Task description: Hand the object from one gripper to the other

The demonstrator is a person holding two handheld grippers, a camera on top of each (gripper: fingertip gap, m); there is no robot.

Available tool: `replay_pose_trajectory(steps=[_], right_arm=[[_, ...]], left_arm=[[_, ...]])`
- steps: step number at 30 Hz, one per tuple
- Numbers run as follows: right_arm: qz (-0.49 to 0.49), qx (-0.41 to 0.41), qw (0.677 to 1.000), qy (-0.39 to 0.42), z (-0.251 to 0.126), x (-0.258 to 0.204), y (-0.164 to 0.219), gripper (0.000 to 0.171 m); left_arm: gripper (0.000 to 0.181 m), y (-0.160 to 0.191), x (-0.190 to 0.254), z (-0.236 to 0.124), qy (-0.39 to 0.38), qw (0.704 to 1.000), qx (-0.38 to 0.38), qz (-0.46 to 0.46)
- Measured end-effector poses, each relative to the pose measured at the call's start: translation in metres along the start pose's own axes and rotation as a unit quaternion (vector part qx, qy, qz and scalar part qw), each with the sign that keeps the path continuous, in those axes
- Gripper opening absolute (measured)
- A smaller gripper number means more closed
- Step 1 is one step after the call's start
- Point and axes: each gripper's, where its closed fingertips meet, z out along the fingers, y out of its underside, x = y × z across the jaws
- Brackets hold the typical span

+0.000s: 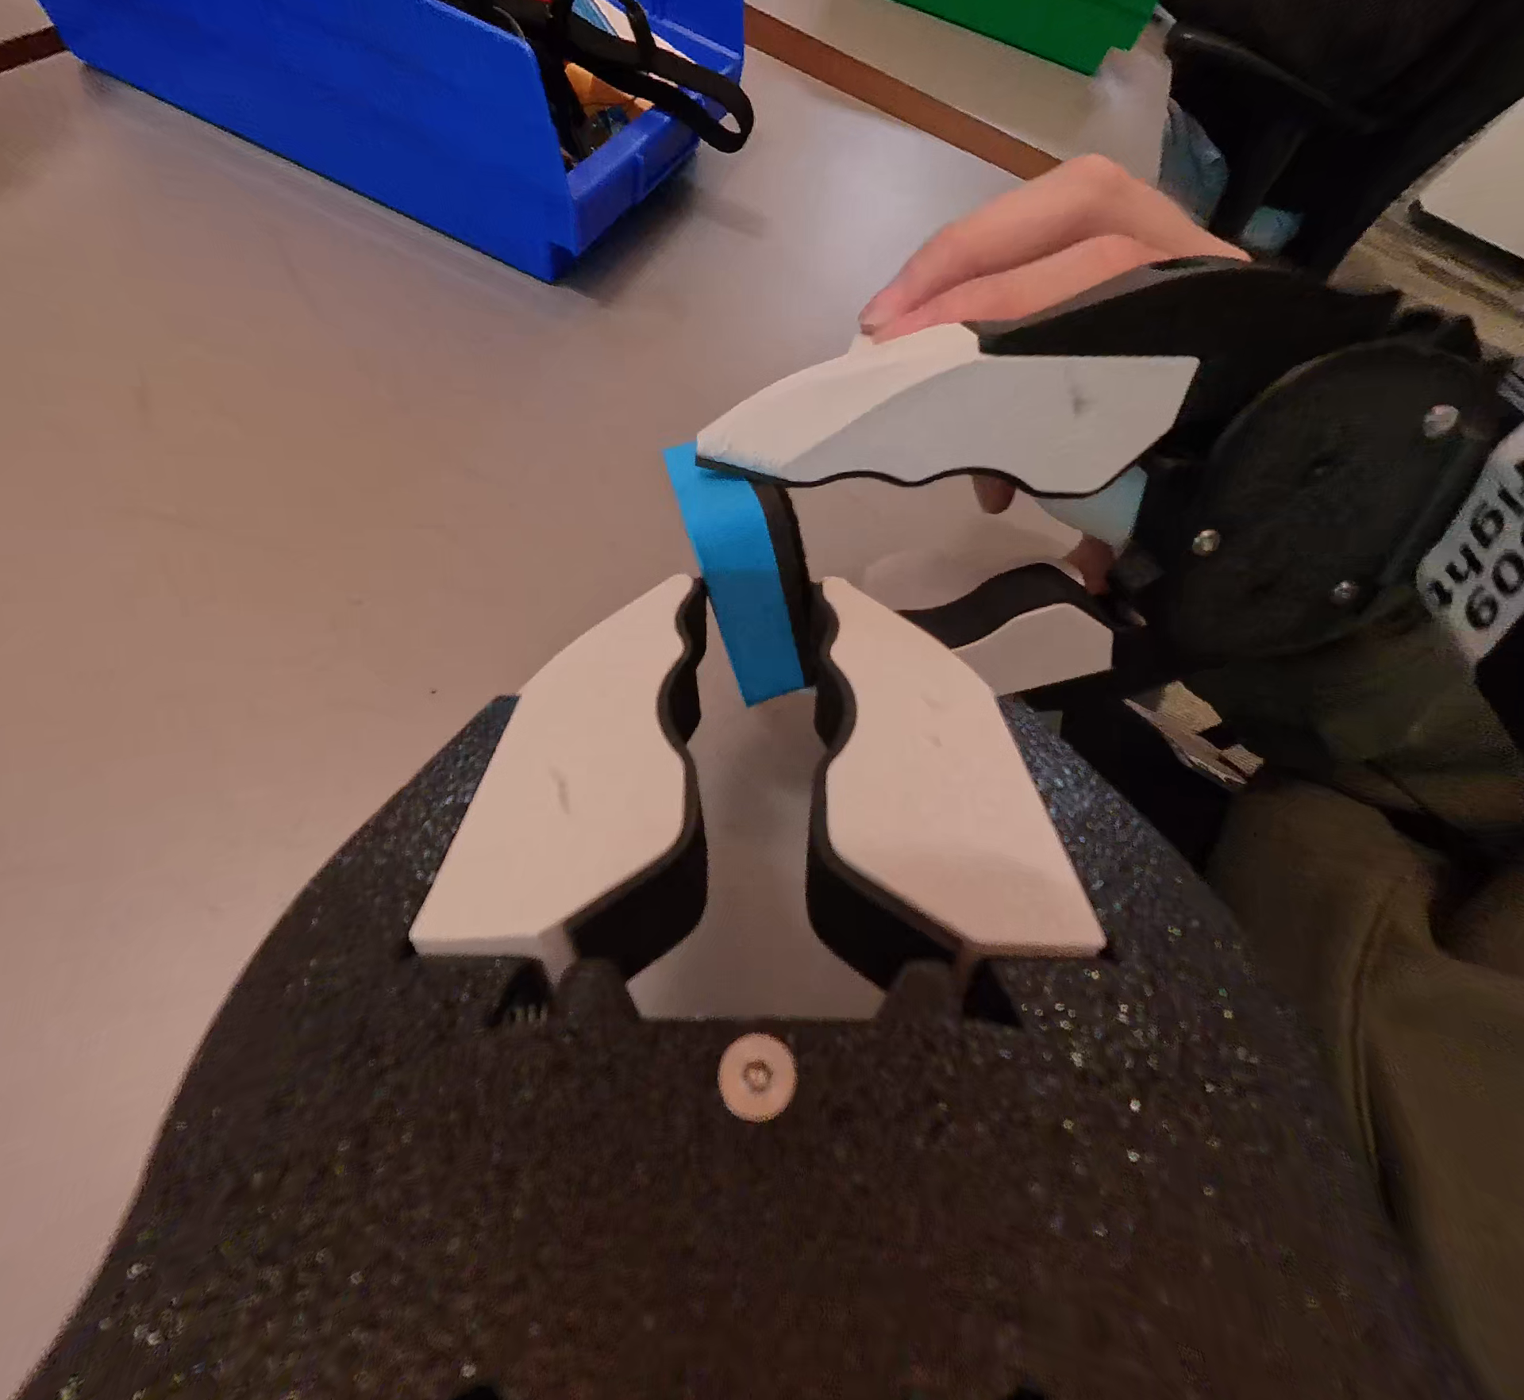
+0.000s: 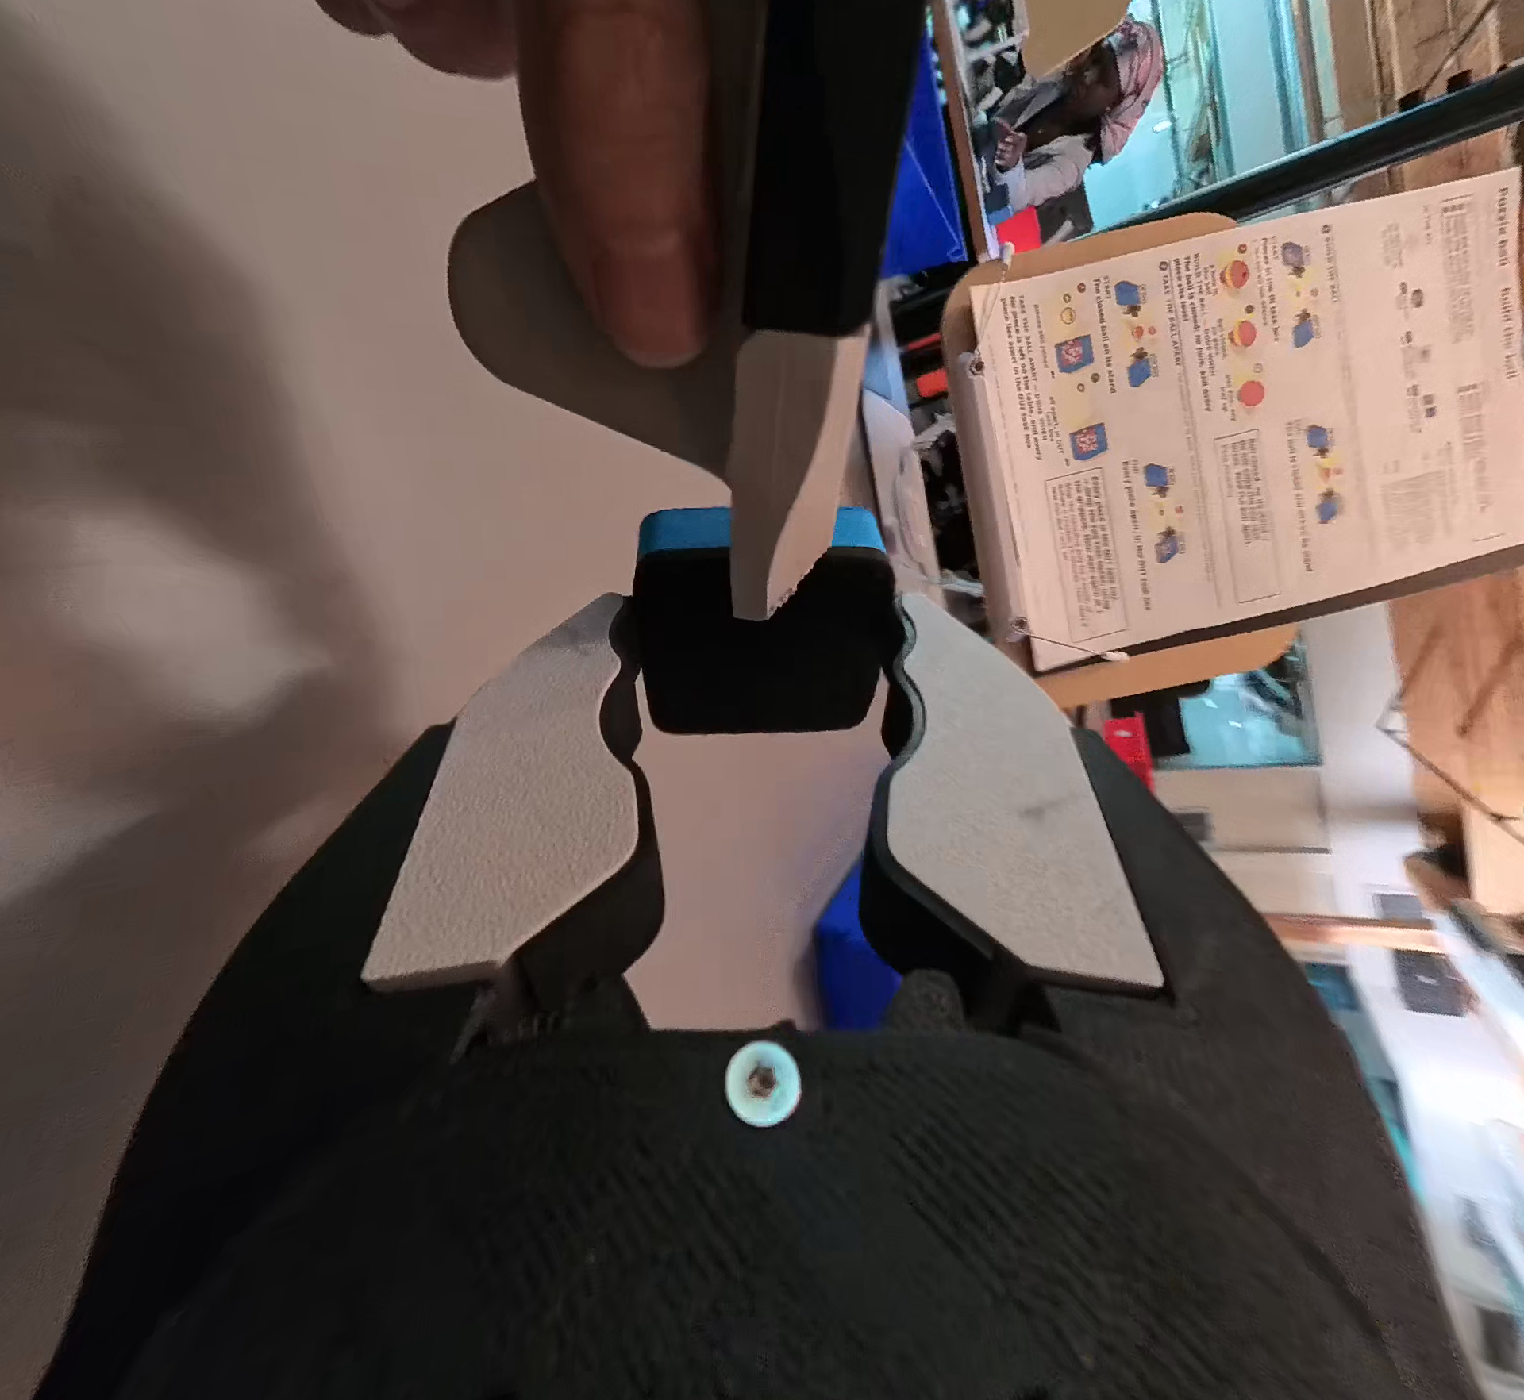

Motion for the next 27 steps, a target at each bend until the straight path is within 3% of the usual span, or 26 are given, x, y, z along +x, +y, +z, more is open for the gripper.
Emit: replay_pose_trajectory(steps=[3, 5, 7, 9, 11, 12, 16, 23, 25, 27], right_arm=[[0.108, 0.06, 0.992, -0.02, -0.005, 0.005, -0.007, 0.065], [0.238, 0.124, 0.962, -0.059, -0.012, 0.011, -0.016, 0.077], [0.381, 0.187, 0.901, -0.093, -0.02, 0.024, -0.02, 0.08], [0.503, 0.244, 0.817, -0.141, -0.026, 0.034, -0.023, 0.071], [0.565, 0.281, 0.754, -0.184, -0.031, 0.036, -0.026, 0.061], [0.576, 0.293, 0.737, -0.197, -0.032, 0.035, -0.028, 0.058], [0.564, 0.317, 0.738, -0.193, -0.035, 0.034, -0.035, 0.037], [0.55, 0.299, 0.757, -0.188, -0.029, 0.03, -0.033, 0.033], [0.537, 0.289, 0.78, -0.143, -0.027, 0.037, -0.026, 0.029], [0.492, 0.242, 0.834, -0.059, -0.021, 0.045, -0.011, 0.028]], left_arm=[[0.023, -0.003, -0.006, -0.004, 0.009, 1.0, 0.02, -0.01], [0.023, -0.007, -0.01, -0.01, 0.027, 0.999, 0.046, -0.008], [0.022, -0.02, -0.003, -0.019, 0.083, 0.991, 0.105, -0.005], [0.022, -0.031, 0.009, -0.031, 0.155, 0.975, 0.158, -0.004], [0.022, -0.035, 0.016, -0.038, 0.2, 0.962, 0.188, -0.002], [0.022, -0.036, 0.018, -0.04, 0.211, 0.957, 0.201, 0.001], [0.022, -0.036, 0.021, -0.043, 0.233, 0.947, 0.221, 0.008], [0.022, -0.034, 0.017, -0.043, 0.225, 0.949, 0.22, 0.016], [0.022, -0.036, 0.007, -0.039, 0.192, 0.956, 0.222, -0.009], [0.041, -0.042, -0.007, -0.036, 0.14, 0.962, 0.23, -0.045]])
